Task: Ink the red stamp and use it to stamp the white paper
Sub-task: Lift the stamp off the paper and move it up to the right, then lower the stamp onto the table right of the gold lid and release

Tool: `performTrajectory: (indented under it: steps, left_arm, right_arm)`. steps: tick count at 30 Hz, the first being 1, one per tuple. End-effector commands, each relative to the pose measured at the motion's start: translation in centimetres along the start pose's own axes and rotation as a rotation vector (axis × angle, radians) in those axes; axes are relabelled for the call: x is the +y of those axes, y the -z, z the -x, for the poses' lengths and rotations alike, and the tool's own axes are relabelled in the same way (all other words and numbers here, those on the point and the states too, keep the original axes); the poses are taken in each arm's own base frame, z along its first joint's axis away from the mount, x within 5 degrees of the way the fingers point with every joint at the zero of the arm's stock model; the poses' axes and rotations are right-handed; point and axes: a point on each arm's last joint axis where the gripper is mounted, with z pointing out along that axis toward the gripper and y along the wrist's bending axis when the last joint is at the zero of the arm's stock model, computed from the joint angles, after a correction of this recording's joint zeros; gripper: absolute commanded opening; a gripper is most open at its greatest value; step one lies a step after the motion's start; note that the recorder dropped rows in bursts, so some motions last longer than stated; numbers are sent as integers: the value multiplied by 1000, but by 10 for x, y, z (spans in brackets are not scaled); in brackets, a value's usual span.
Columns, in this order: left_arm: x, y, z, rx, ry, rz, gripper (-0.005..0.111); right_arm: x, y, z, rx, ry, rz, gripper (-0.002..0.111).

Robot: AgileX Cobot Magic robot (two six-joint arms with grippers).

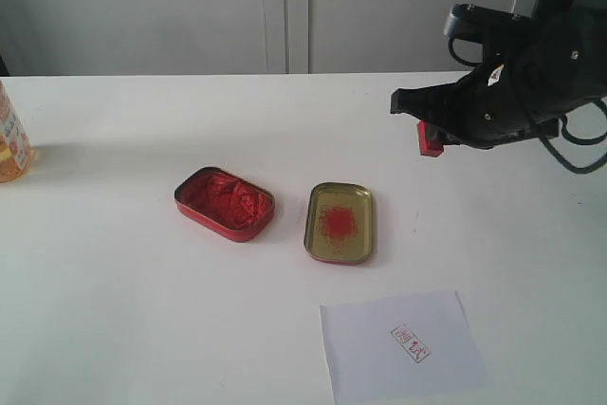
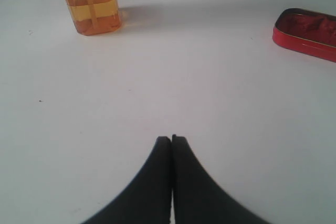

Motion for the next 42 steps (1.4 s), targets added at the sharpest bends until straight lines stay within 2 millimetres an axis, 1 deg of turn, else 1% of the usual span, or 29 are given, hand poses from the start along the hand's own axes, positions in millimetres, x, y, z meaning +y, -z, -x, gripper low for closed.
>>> performTrajectory:
  steps: [1, 5, 12, 16, 22, 28, 32, 42]
  left_arm:
    - [0, 0, -1, -3, 3, 1, 0]
    - [0, 0, -1, -3, 3, 1, 0]
    - [0, 0, -1, -3, 3, 1, 0]
    - [0, 0, -1, -3, 3, 1, 0]
    - [0, 0, -1, -3, 3, 1, 0]
    - [0, 0, -1, -3, 3, 1, 0]
    - [0, 0, -1, -3, 3, 1, 0]
    - [0, 0, -1, -3, 3, 1, 0]
  right_arm:
    - [-8, -12, 12, 25, -78, 50, 0]
    - [-21, -30, 17, 84, -153, 103, 0]
    - [-49, -61, 10, 162, -309, 248, 0]
    - [-56, -71, 8, 177, -361, 297, 0]
    - [-60, -87, -1, 214, -405, 336, 0]
    - [-58, -105, -9, 223, -476, 432, 0]
    - [-60, -114, -14, 232, -497, 438, 0]
    - [-65, -118, -16, 220, -499, 401, 0]
